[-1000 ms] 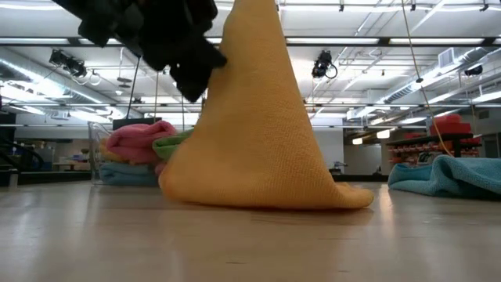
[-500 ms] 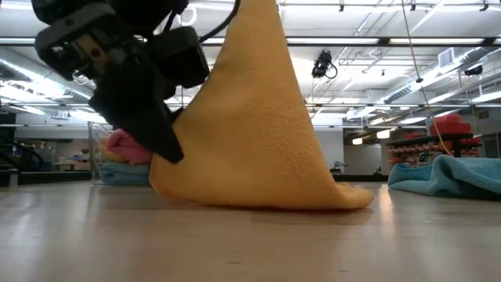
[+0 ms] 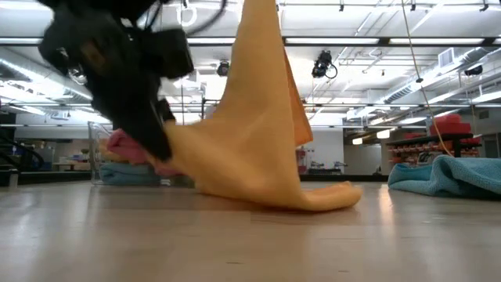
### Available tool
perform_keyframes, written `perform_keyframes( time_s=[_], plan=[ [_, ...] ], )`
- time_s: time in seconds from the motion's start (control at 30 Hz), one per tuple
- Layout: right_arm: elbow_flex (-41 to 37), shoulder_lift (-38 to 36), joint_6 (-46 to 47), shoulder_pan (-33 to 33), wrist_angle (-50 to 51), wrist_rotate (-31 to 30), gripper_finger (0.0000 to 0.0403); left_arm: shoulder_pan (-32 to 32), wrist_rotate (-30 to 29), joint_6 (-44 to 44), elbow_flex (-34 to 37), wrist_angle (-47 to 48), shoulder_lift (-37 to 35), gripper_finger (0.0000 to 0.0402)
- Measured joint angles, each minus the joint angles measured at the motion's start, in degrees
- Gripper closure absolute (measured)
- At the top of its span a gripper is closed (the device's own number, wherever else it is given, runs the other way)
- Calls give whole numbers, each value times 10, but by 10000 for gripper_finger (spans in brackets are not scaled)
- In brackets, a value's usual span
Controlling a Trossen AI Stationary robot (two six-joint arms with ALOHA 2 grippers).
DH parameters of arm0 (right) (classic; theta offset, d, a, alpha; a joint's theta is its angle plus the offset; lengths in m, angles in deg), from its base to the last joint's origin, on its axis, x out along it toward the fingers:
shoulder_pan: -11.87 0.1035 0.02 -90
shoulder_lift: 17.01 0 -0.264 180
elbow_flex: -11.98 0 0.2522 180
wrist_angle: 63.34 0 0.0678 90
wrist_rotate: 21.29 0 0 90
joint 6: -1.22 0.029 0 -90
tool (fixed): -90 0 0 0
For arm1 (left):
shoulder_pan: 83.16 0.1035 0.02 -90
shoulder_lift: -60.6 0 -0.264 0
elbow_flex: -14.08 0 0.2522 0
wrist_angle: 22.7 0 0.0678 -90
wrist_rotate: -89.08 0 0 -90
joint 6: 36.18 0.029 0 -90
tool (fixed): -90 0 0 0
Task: Fold microfiber towels
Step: Fold the orange microfiber towel
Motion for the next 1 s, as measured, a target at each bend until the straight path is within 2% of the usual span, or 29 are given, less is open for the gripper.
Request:
perform_keyframes(
  time_s=[0.17,0.27,0.4,0.6,0.7,0.87,1.0],
  plan=[
    [35,0,9,8,55,0,399,-14,-3,-3,-1,76,-108,394],
    [55,-2,25,11,92,0,399,-31,-28,-4,-1,120,-182,394],
    [48,0,64,11,144,14,399,-48,-45,-5,-1,152,-270,395],
    [43,0,161,39,198,17,399,-76,-45,-45,-1,147,-372,396],
    [49,0,180,72,193,30,399,-90,-45,-49,-1,132,-396,395],
    [48,0,237,115,192,80,399,-118,1,-81,-12,91,-393,393],
    [48,0,246,147,189,119,399,-151,3,-90,-38,92,-389,394]
  ],
)
